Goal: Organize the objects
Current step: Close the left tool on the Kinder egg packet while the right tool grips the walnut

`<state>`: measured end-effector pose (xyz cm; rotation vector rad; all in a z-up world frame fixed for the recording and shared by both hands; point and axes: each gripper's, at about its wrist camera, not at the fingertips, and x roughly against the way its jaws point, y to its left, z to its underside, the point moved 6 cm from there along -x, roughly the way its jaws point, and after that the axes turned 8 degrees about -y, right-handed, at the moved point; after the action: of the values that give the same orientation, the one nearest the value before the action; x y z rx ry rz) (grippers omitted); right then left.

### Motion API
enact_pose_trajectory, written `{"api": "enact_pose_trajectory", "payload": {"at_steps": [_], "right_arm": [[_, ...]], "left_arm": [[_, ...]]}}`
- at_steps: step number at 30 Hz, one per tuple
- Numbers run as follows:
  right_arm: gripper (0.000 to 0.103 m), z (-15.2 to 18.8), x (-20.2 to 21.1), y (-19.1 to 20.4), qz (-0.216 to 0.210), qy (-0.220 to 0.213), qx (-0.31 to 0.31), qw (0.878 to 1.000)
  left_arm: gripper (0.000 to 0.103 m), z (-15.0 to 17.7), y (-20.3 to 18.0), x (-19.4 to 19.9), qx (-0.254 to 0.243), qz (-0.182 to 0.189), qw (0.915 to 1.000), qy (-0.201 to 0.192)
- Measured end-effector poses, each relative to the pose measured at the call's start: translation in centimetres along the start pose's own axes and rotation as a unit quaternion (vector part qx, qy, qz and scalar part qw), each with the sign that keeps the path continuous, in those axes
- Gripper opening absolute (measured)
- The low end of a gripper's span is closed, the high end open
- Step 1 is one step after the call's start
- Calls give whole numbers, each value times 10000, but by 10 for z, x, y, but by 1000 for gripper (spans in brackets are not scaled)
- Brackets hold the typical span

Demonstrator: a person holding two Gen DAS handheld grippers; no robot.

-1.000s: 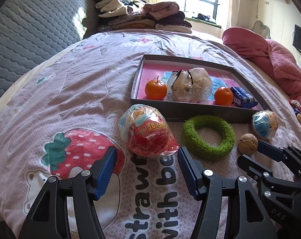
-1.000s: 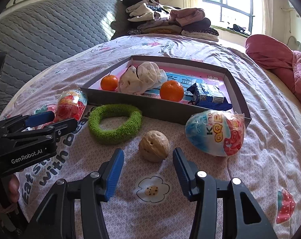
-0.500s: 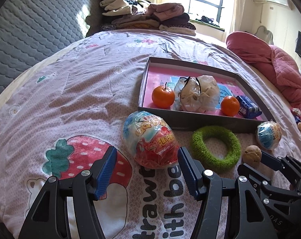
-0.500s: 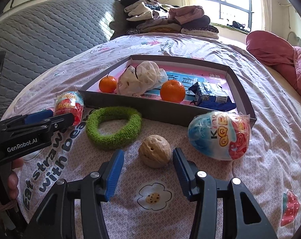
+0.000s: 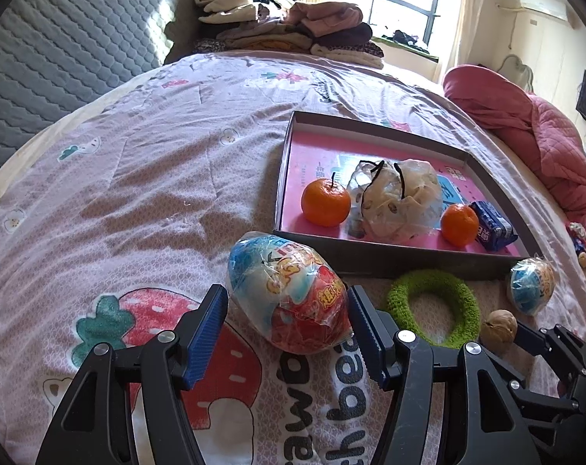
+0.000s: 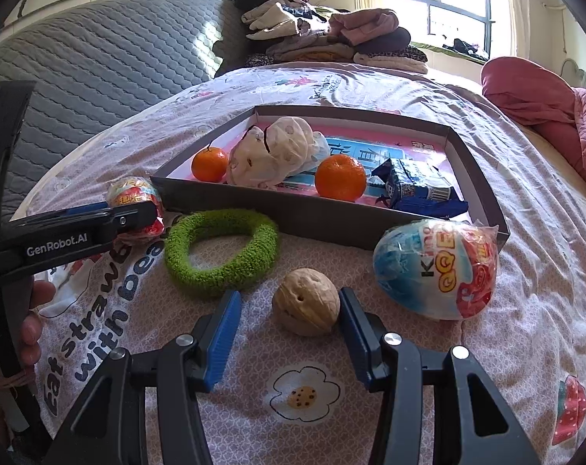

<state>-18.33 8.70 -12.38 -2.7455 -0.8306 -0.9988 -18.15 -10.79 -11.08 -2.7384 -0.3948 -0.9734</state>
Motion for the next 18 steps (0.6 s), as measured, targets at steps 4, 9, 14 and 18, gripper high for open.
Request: {"api": "enact_pose_trajectory", "payload": {"at_steps": [4,9,14,18], "right_arm": [[50,0,-1,-1,-14,1,-34,10000],[43,-1,-2,-4,-23,-22,-95,10000],[34,-2,-4,-5,-22,-35,-105,9999],[34,-3,-6,-5,-21,-56,-91,9999]], "left_arm": [[65,-1,1,-7,11,16,10000,43],[65,-1,1,-15,0,90,9999,90],[65,-1,3,-20,29,254,9996,84],[65,-1,3,-22,35,336,9994,56]]}}
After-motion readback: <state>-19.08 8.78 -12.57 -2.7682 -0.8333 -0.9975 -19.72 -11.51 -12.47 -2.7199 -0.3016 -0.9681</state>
